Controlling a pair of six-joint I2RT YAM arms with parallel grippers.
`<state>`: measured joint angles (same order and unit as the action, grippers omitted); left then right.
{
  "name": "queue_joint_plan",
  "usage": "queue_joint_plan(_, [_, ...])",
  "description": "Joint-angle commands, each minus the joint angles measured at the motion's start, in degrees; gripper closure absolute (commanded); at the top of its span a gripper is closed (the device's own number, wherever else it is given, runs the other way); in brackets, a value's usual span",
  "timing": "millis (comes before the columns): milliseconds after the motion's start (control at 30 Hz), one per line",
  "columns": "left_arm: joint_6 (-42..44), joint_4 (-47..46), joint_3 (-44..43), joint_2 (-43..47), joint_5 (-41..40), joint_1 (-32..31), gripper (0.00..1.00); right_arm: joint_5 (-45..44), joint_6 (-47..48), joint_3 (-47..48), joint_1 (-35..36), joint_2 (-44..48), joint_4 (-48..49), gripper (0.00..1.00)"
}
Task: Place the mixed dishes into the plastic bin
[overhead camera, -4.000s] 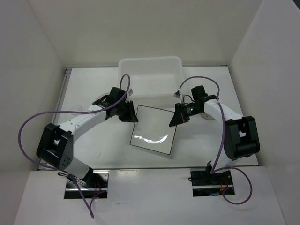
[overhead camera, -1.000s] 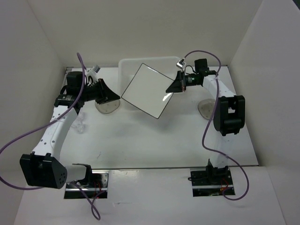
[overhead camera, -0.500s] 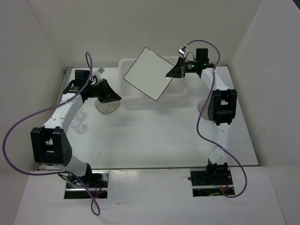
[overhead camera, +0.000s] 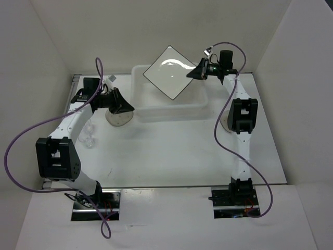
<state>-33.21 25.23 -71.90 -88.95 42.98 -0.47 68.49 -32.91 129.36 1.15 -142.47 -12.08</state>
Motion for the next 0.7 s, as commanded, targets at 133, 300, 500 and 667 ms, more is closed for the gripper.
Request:
queue_joint_plan(133, [1.1, -1.8, 0.3, -0.3, 1.8, 1.1, 0.85, -0.7, 4.8, 11.1, -0.5, -1.1, -1.7, 1.0])
queue_joint_plan(300, [1.1, -3.5, 1.3, -0.3, 2.3, 1.1, 0.85, -1.9, 15.5, 11.1, 0.7, -0.4, -10.4, 1.0])
queue_joint_plan(500, [0.0, -5.9, 3.2, 0.3, 2.8, 1.1, 0.85, -8.5, 27.0, 11.6, 1.8, -0.3, -18.2, 1.0])
queue_joint_plan(667, [-1.1, -7.1, 5.0, 0.9, 2.8, 1.1, 0.85, -11.0, 28.8, 12.2, 2.4, -0.3, -20.0, 1.0])
